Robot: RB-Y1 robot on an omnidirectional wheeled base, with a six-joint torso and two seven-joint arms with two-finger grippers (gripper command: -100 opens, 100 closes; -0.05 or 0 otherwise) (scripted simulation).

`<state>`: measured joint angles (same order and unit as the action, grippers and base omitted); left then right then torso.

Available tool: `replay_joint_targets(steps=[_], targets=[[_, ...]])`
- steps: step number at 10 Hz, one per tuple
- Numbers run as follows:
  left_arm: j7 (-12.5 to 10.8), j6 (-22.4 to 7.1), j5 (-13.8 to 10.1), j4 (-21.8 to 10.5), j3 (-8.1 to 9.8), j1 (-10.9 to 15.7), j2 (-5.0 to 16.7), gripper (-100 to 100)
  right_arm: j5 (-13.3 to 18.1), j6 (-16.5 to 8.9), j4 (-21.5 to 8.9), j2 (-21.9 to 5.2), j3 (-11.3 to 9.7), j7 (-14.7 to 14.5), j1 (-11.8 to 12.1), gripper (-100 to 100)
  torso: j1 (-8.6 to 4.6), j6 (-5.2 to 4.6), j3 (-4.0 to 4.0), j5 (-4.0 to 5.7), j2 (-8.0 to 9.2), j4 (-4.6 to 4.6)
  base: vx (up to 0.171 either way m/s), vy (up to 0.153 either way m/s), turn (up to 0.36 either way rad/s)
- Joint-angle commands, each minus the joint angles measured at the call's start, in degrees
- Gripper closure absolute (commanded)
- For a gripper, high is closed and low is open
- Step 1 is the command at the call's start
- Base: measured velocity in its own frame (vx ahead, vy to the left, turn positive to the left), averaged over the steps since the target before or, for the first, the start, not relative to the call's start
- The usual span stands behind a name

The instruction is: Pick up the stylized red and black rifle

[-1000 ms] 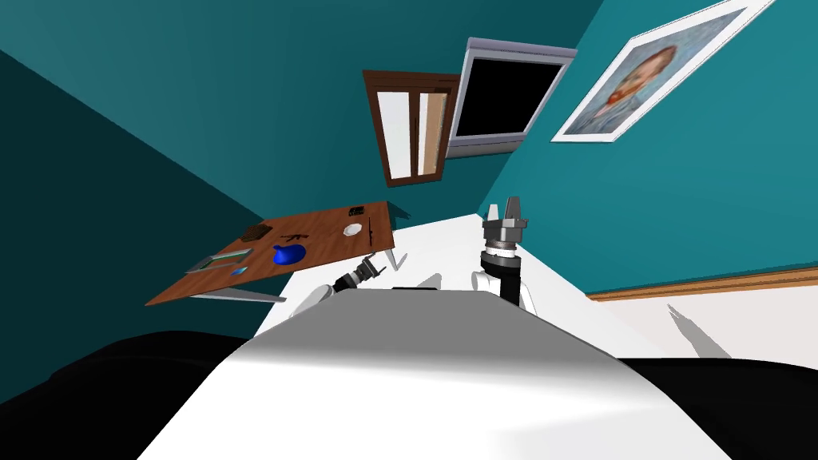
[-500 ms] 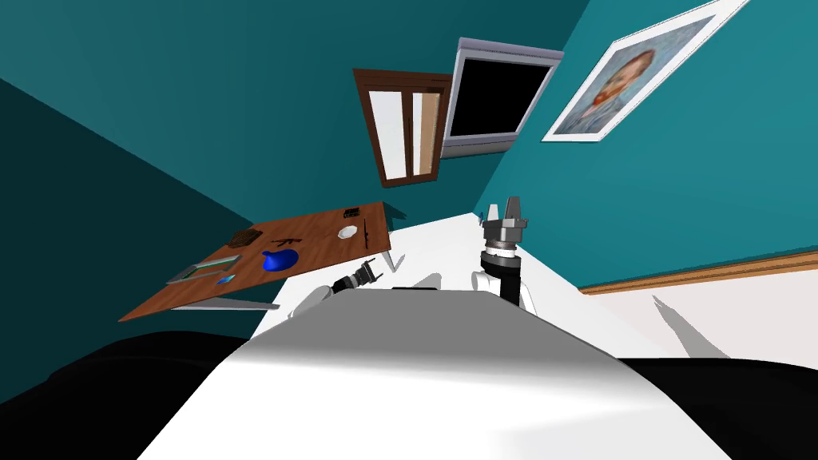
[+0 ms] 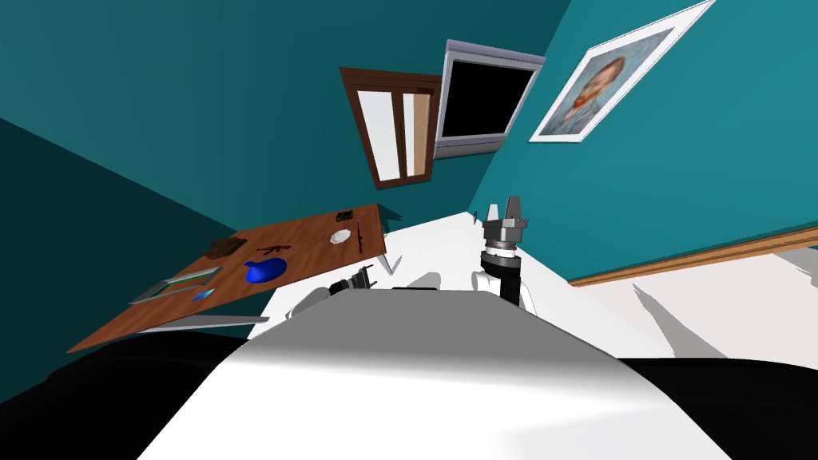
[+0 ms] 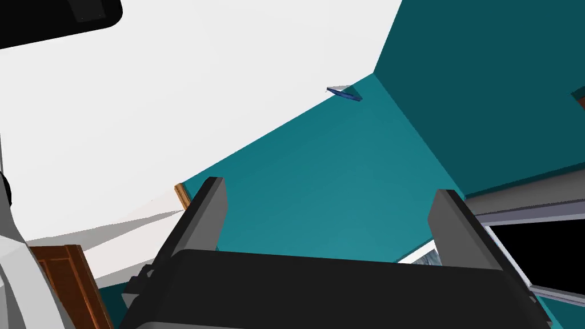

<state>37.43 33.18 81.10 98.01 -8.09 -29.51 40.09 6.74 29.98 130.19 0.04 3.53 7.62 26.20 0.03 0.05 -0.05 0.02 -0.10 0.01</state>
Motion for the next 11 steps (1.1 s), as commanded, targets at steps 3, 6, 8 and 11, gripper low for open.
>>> replay_joint_targets(steps=[3, 6, 8, 11], targets=[[3.28, 0.48, 6.57, -3.64, -1.35, 0.47, 4.61, -100, 0.0, 0.0, 0.0, 0.0, 0.0, 0.0, 0.0, 0, 0.0, -0.01, -0.05, 0.0, -0.09, 0.02, 0.069, -0.013, -0.152], [4.63, 0.6, 11.85, -5.29, -2.01, 0.79, 6.91, -100, 0.0, 0.0, 0.0, 0.0, 0.0, 0.0, 0.0, 0, 0.06, -0.03, -0.09, -0.01, -0.16, 0.03, 0.076, 0.004, -0.125], [5.87, 0.68, 14.9, -6.87, -2.64, 1.13, 9.21, -100, 0.0, 0.0, 0.0, 0.0, 0.0, 0.0, 0.0, 0, 0.02, 0.01, -0.03, -0.01, -0.04, 0.01, 0.055, 0.002, -0.08], [7.01, 0.73, 20.13, -8.35, -3.25, 1.5, 11.48, -100, 0.0, 0.0, 0.0, 0.0, 0.0, 0.0, 0.0, 0, 0.04, -0.03, -0.13, 0.0, -0.24, 0.04, 0.092, 0.008, -0.119]])
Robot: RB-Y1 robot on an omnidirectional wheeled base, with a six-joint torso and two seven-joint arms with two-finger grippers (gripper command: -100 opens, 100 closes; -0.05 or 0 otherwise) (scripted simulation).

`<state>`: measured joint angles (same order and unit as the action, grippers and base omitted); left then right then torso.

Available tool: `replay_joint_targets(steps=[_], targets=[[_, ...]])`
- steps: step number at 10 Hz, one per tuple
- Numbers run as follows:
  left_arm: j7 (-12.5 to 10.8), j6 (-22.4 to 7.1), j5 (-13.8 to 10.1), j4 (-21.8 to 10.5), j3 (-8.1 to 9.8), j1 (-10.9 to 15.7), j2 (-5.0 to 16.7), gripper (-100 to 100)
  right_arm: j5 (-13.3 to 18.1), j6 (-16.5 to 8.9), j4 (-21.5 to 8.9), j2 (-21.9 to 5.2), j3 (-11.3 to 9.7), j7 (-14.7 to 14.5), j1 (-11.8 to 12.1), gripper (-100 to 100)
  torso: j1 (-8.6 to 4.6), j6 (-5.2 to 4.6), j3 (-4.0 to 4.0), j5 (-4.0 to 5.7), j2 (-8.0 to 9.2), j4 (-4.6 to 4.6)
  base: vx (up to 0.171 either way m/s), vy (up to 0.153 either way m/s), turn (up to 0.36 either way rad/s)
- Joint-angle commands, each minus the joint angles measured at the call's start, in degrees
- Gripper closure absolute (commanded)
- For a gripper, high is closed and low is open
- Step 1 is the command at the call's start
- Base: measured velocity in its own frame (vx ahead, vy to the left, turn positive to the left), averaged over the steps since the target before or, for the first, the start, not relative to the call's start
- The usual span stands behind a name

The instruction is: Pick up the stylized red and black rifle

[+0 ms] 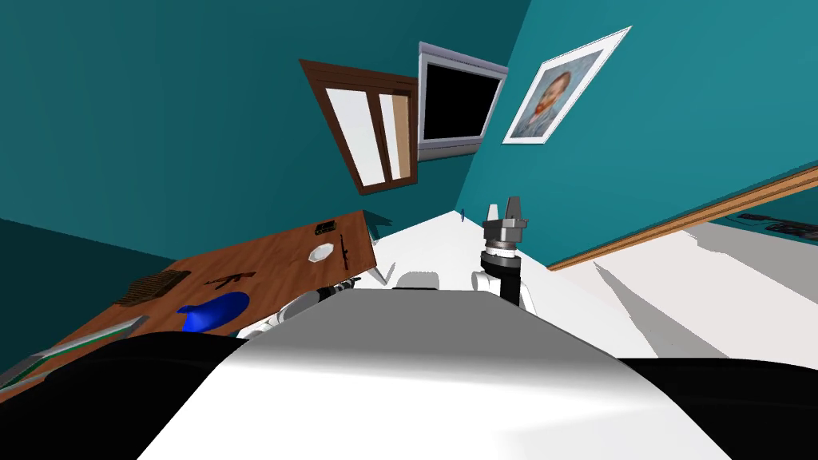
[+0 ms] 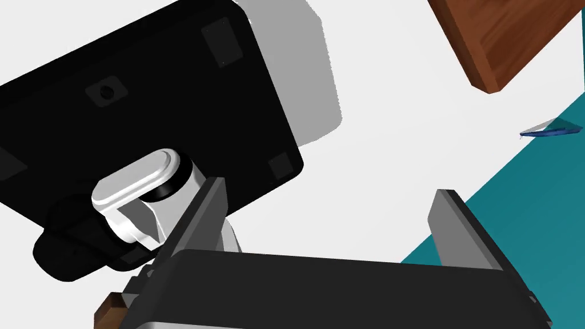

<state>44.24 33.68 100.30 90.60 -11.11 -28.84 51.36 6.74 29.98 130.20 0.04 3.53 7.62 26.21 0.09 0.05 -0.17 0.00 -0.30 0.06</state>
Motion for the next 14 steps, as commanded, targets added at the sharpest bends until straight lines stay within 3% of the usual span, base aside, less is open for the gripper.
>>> replay_joint_targets(steps=[1, 2, 3, 4, 5, 7, 8, 9, 10, 12, 13, 14], targets=[[1.23, 0.26, 2.86, -2.32, -0.79, 1.22, 2.44, -100, 0.0, 0.0, 0.0, 0.0, 0.0, 0.0, 0.0, 0, 0.0, 0.0, 0.0, 0.0, 0.0, 0.0, 0.105, 0.01, -0.225], [1.23, 0.26, 4.71, -2.32, -0.79, 1.22, 2.44, -100, 0.0, 0.0, 0.0, 0.0, 0.0, 0.0, 0.0, 0, 0.0, -0.05, -0.03, 0.0, -0.06, 0.0, 0.084, 0.025, -0.072], [2.15, 0.25, 6.32, -3.61, -1.32, 1.61, 4.58, -100, 0.0, 0.0, 0.0, 0.0, 0.0, 0.0, 0.0, 0, 0.03, 0.01, -0.01, -0.01, -0.01, 0.0, 0.1, 0.028, -0.134], [2.15, 0.25, 7.85, -3.61, -1.32, 1.61, 4.58, -100, 0.0, 0.0, 0.0, 0.0, 0.0, 0.0, 0.0, 0, 0.04, -0.02, -0.02, 0.0, -0.04, 0.0, 0.091, 0.037, -0.089], [2.15, 0.25, 7.89, -3.61, -1.32, 1.61, 4.58, -100, 0.0, 0.0, 0.0, 0.0, 0.0, 0.0, 0.0, 0, 0.06, 0.0, -0.01, -0.02, -0.02, 0.0, 0.036, 0.023, 0.007], [3.67, 0.17, 12.51, -5.87, -2.25, 2.41, 8.35, -100, 0.0, 0.0, 0.0, 0.0, 0.0, 0.0, -0.01, 0, 0.0, -0.02, 0.06, 0.0, 0.09, -0.03, 0.103, 0.041, -0.197], [3.67, 0.17, 13.51, -5.87, -2.25, 2.41, 8.53, -100, 0.0, 0.0, 0.0, 0.0, 0.0, 0.0, 0.0, 0, 0.15, -0.04, -0.06, -0.02, -0.13, 0.02, 0.113, 0.055, -0.091], [4.27, 0.1, 15.91, -6.83, -2.65, 2.81, 10.27, -100, 0.0, 0.0, 0.0, 0.0, 0.01, 0.0, 0.01, 0, 0.11, 0.02, -0.06, -0.03, -0.09, 0.02, 0.115, 0.046, -0.115], [4.27, 0.1, 15.91, -6.83, -2.65, 2.81, 10.27, -100, 0.0, 0.0, 0.0, 0.0, 0.0, 0.0, 0.0, 0, 0.1, -0.01, -0.06, -0.02, -0.11, 0.02, 0.089, 0.036, -0.081], [5.19, -0.08, 19.82, -8.38, -3.3, 3.57, 13.19, -100, 0.0, 0.0, 0.0, 0.0, 0.0, 0.0, 0.0, 0, 0.03, -0.01, -0.01, -0.01, -0.01, 0.0, 0.107, 0.045, -0.154], [5.19, -0.08, 19.87, -8.38, -3.3, 3.57, 13.19, -100, 0.0, 0.0, 0.0, 0.0, 0.0, 0.0, 0.0, 0, 0.08, -0.02, -0.08, -0.02, -0.15, 0.02, 0.094, 0.058, -0.065], [5.52, -0.18, 21.4, -8.97, -3.55, 3.91, 14.35, -100, 0.0, 0.0, 0.0, 0.0, 0.01, 0.0, 0.01, 0, 0.09, 0.03, -0.04, -0.03, -0.06, 0.02, 0.076, 0.048, -0.09]])
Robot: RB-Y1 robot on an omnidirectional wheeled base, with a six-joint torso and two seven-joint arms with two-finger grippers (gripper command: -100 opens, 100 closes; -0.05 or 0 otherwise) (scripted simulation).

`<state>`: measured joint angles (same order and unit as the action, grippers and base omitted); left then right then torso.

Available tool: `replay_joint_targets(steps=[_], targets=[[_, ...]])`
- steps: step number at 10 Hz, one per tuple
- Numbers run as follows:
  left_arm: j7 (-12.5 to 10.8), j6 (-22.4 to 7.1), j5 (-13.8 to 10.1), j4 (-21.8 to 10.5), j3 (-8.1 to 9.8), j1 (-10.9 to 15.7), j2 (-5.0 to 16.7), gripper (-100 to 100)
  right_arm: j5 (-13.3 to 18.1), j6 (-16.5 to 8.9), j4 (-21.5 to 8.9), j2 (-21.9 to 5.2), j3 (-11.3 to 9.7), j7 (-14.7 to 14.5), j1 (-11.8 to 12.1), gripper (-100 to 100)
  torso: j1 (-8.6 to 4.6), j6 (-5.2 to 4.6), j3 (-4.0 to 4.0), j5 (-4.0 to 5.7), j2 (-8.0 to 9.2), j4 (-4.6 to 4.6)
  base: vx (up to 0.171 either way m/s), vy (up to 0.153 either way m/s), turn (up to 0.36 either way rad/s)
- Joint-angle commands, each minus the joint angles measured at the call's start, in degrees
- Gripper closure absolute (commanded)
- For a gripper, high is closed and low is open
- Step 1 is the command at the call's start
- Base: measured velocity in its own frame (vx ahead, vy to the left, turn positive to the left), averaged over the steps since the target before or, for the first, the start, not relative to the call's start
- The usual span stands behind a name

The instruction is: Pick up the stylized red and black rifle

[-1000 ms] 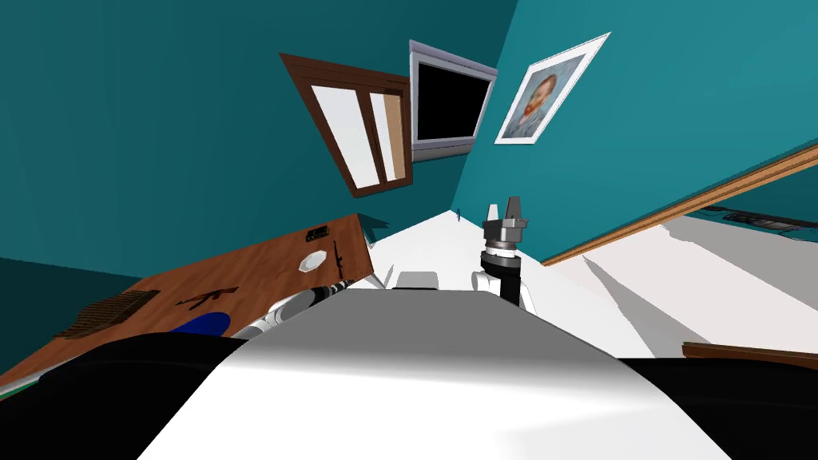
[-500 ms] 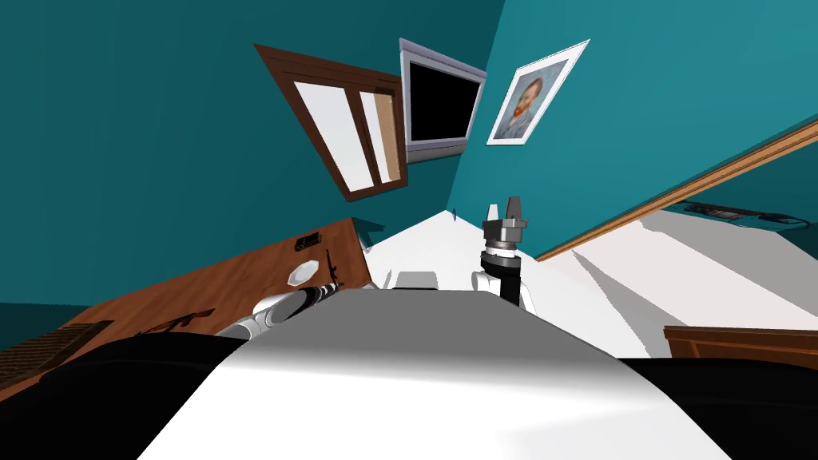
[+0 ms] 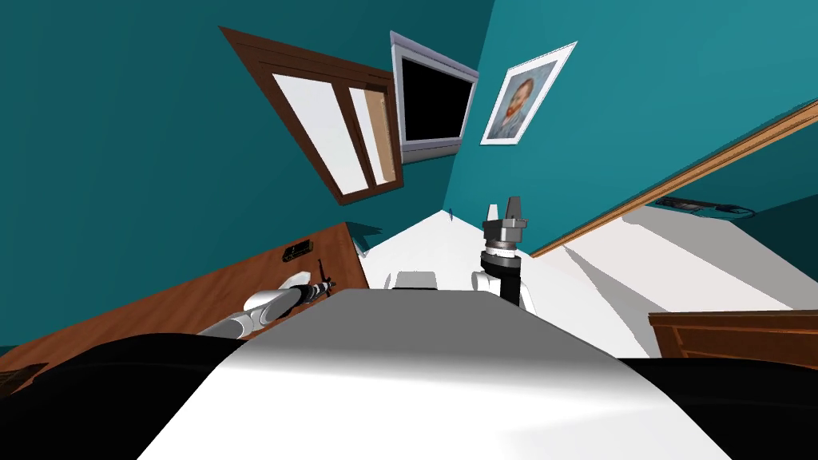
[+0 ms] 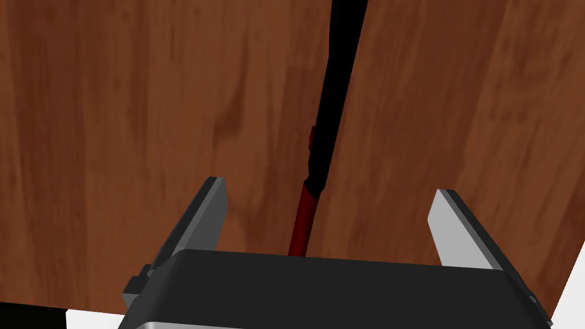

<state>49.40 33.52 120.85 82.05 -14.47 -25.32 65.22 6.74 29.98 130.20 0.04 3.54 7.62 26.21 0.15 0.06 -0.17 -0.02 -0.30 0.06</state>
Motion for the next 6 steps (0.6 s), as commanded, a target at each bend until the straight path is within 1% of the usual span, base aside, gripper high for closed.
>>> replay_joint_targets(steps=[1, 3, 4, 5, 6], targets=[[0.6, -0.1, 2.09, -0.89, -0.4, 0.67, 1.44, -100, 0.0, 0.0, 0.0, 0.0, 0.0, 0.0, 0.0, 0, 0.0, 0.0, 0.0, 0.0, 0.0, 0.0, 0.097, 0.064, -0.143], [0.92, -0.24, 3.9, -1.56, -0.7, 1.11, 2.89, -100, 0.0, 0.0, 0.0, 0.0, 0.0, 0.0, 0.0, 0, 0.04, 0.0, -0.03, -0.02, -0.05, 0.01, 0.093, 0.064, -0.097], [0.49, 0.08, 3.55, -0.9, -0.45, 0.9, 2.57, -100, 0.0, 0.0, 0.0, 0.0, 0.0, 0.0, 0.0, 0, 0.02, 0.01, -0.02, -0.01, -0.04, 0.01, 0.041, 0.03, -0.022], [0.36, 0.12, 3.72, -0.83, -0.41, 0.88, 2.69, 0, 0.0, 0.0, 0.0, 0.0, 0.0, 0.0, 0.0, 0, -0.09, 0.03, 0.06, 0.0, 0.12, -0.02, 0.008, 0.006, 0.002], [-0.16, 0.14, 3.97, -2.45, -0.59, 1.68, 1.76, -100, 0.0, 0.0, 0.0, 0.01, 0.0, 0.0, 0.0, 0, -0.18, 0.04, 0.14, 0.03, 0.25, -0.05, -0.042, 0.022, -0.168]])
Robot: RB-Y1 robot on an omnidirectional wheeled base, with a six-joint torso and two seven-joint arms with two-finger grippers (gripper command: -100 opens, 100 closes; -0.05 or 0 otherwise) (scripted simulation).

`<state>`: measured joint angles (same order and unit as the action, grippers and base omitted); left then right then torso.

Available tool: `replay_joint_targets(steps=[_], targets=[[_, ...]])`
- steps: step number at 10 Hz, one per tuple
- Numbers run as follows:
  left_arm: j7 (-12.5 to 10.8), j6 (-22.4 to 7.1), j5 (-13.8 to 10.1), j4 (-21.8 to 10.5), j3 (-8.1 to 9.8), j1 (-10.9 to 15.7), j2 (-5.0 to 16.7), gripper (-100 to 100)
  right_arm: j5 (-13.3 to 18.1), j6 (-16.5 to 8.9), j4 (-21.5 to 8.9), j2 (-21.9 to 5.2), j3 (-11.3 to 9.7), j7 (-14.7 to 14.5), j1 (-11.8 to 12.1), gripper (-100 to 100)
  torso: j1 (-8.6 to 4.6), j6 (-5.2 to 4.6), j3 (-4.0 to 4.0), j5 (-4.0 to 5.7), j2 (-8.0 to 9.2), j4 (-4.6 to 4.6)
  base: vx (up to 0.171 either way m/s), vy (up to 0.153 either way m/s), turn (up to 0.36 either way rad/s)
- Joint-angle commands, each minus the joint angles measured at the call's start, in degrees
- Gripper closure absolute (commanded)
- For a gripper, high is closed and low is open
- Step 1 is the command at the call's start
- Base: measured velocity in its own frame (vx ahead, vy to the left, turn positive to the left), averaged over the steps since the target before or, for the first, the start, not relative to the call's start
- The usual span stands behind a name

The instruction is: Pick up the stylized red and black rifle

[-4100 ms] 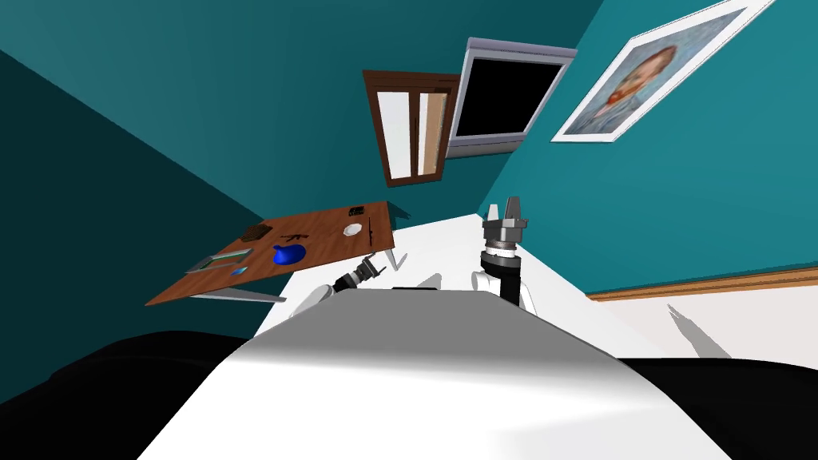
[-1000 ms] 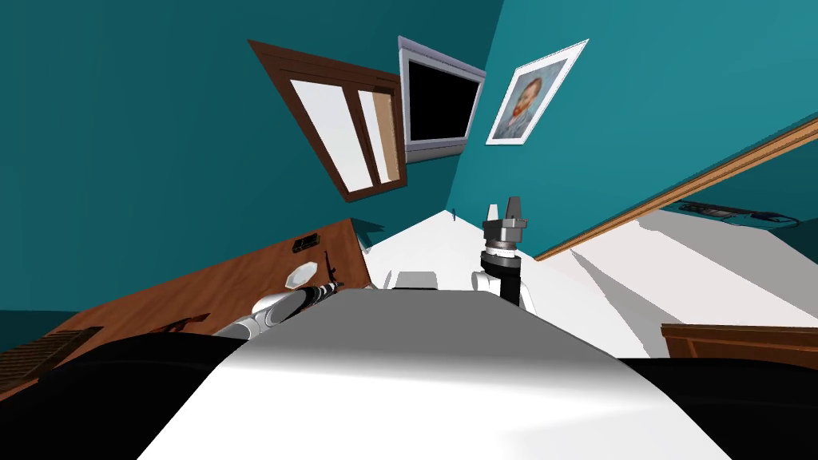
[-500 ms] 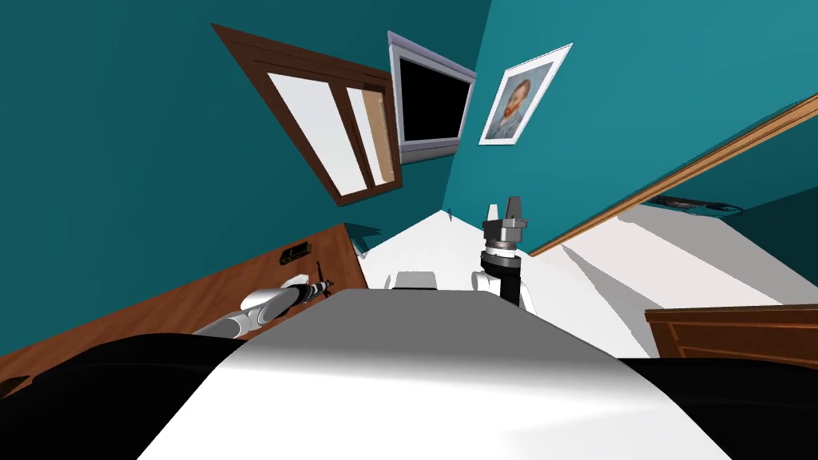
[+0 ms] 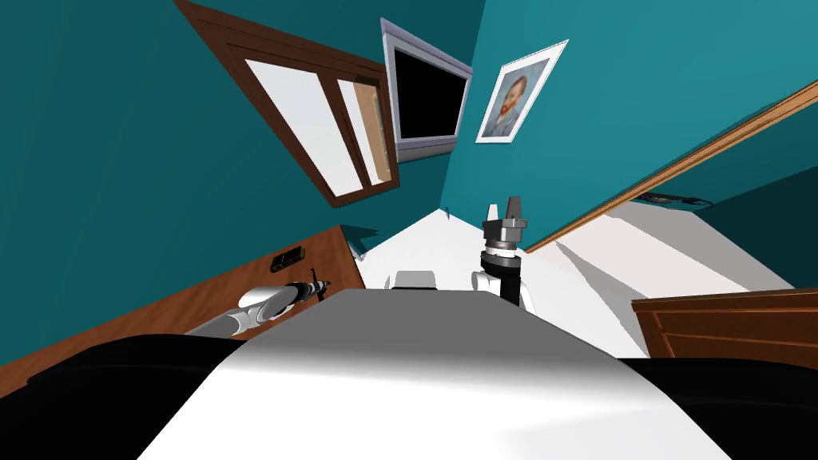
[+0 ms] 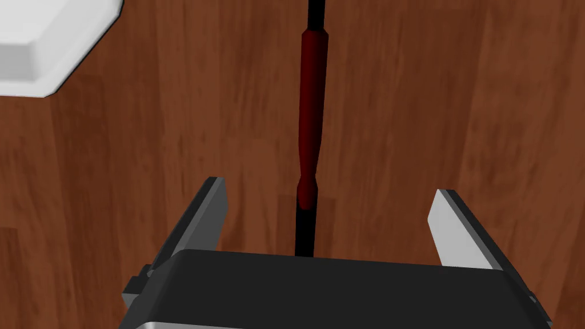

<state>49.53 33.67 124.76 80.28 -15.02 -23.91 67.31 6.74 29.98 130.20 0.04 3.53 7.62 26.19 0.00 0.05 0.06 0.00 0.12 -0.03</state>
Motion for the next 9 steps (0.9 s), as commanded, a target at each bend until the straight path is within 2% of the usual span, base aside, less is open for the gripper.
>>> replay_joint_targets(steps=[1, 5, 6, 7, 9], targets=[[-0.83, 0.01, 0.33, -2.29, -0.22, 1.05, -1.25, -100, 0.0, 0.0, 0.0, 0.0, 0.0, 0.0, 0.0, 0, 0.0, 0.0, 0.0, 0.0, 0.0, 0.0, -0.099, 0.03, -0.291], [-2.43, 0.08, 1.15, -7.13, -0.77, 3.41, -4.0, -100, 0.0, 0.0, 0.0, 0.0, 0.0, 0.0, 0.0, 0, 0.06, 0.04, 0.2, -0.01, 0.33, -0.08, -0.109, 0.029, -0.199], [-2.0, 0.01, 0.97, -6.2, -0.66, 2.91, -3.47, -100, 0.0, 0.0, 0.0, 0.0, 0.0, 0.0, -0.01, 0, 0.02, 0.03, 0.19, -0.01, 0.31, -0.08, -0.046, 0.008, -0.043], [-2.18, 0.04, 1.03, -6.31, -0.66, 2.96, -3.55, 100, 0.0, 0.0, 0.0, 0.0, 0.01, 0.0, 0.01, 0, -0.01, 0.08, 0.11, 0.01, 0.15, -0.05, -0.008, 0.002, 0.008], [-2.19, 0.05, 1.02, -6.34, -0.64, 2.93, -3.52, 100, 0.0, 0.0, 0.0, 0.0, 0.01, 0.0, 0.01, 0, -0.05, 0.02, -0.02, -0.01, -0.06, 0.0, -0.003, 0.001, 0.005]])
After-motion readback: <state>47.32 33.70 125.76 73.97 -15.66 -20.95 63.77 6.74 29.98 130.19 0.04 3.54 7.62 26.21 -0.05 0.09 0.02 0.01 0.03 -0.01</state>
